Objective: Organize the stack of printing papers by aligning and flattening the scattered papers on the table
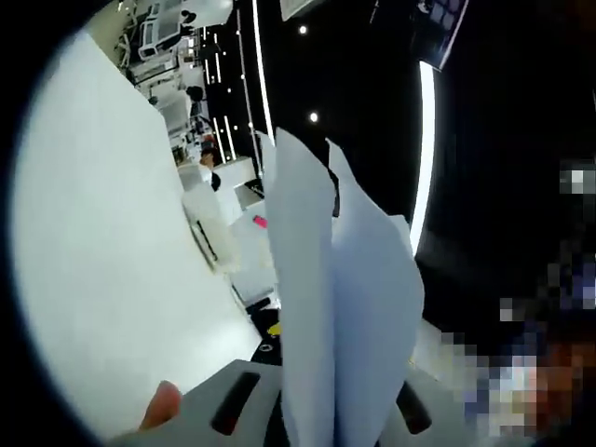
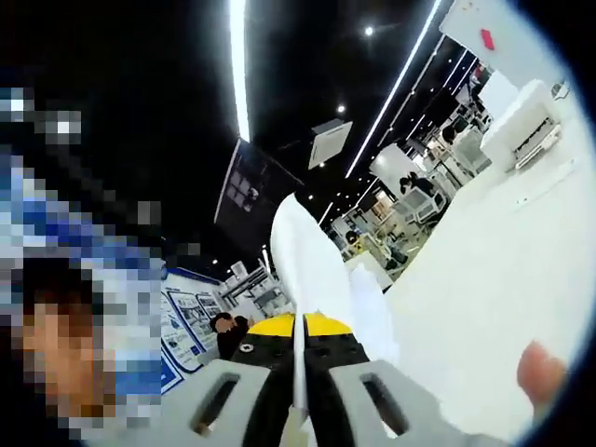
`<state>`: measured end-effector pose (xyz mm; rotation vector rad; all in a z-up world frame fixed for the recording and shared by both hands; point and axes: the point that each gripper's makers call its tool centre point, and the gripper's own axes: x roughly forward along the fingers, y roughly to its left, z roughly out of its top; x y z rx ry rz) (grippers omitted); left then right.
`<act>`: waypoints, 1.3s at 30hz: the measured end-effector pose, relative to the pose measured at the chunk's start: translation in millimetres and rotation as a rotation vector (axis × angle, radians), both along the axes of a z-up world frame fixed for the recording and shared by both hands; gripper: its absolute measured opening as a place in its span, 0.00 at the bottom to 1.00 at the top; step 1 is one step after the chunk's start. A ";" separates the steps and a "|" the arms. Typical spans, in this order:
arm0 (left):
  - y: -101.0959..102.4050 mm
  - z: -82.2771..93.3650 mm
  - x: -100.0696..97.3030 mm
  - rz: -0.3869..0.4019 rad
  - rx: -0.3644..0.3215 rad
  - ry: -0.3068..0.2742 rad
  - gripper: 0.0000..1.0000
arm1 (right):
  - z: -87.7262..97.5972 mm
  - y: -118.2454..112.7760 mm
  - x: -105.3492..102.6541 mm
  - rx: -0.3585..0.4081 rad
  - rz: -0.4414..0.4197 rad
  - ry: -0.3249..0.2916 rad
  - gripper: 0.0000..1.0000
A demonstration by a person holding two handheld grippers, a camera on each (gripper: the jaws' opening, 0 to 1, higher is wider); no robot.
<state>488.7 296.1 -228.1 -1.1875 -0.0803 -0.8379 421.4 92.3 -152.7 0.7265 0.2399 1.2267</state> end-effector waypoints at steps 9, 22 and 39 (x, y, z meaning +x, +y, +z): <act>-5.6 8.2 -2.7 -0.013 0.042 -0.016 0.06 | -15.7 -11.5 18.0 -0.066 -0.080 0.006 0.00; -2.4 3.3 3.0 -0.006 0.023 0.008 0.06 | -20.4 -12.8 27.3 -0.101 -0.118 -0.018 0.00; 1.2 1.8 12.7 0.022 0.029 0.038 0.06 | -25.1 -10.0 39.0 -0.118 -0.138 -0.020 0.00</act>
